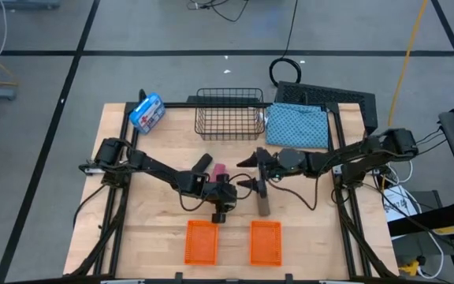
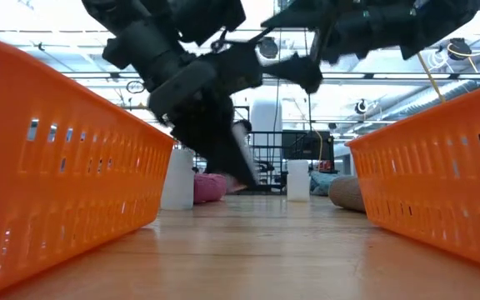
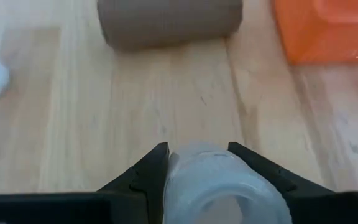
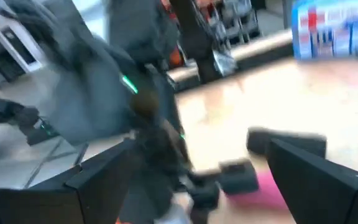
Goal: Pick & Place Medicine items
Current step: Put the bottom left transparent pill bottle into the right orange basket
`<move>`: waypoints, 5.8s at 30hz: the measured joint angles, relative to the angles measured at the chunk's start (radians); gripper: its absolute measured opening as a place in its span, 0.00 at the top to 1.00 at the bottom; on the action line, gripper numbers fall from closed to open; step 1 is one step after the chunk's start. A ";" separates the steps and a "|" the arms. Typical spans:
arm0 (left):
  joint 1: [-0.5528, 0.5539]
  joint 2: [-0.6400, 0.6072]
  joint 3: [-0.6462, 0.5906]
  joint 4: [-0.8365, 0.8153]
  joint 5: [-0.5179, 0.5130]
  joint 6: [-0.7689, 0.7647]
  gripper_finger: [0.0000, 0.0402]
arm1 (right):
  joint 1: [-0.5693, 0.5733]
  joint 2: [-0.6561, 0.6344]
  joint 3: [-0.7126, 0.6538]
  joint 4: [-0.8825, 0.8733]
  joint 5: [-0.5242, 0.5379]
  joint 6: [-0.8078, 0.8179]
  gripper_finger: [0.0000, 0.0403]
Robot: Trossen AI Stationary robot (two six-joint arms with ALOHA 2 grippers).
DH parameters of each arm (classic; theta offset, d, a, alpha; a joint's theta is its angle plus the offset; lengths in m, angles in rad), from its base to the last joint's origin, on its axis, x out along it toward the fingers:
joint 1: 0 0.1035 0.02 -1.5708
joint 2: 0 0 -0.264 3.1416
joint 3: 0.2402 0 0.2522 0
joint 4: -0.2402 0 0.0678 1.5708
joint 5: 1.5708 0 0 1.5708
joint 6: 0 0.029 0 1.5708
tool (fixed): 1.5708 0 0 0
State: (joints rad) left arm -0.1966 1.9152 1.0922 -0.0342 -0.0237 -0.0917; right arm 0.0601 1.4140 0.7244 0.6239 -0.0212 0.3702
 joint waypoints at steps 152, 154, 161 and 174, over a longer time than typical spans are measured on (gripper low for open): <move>-0.017 -1.444 -0.736 0.038 -0.369 -0.017 0.26 | 0.188 0.509 0.659 -0.994 0.253 -0.146 0.25; -0.017 -1.444 -0.736 0.038 -0.369 -0.017 0.26 | 0.188 0.509 0.659 -1.000 0.251 -0.146 0.28; -0.017 -1.444 -0.736 0.038 -0.369 -0.017 0.26 | 0.188 0.509 0.621 -0.940 0.226 -0.146 0.34; -0.017 -1.444 -0.736 0.038 -0.369 -0.017 0.26 | 0.188 0.509 0.603 -0.908 0.226 -0.143 0.42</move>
State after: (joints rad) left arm -0.2138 0.4713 0.3561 0.0040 -0.3923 -0.1089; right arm 0.2481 1.9232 1.3273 -0.2845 0.2050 0.2272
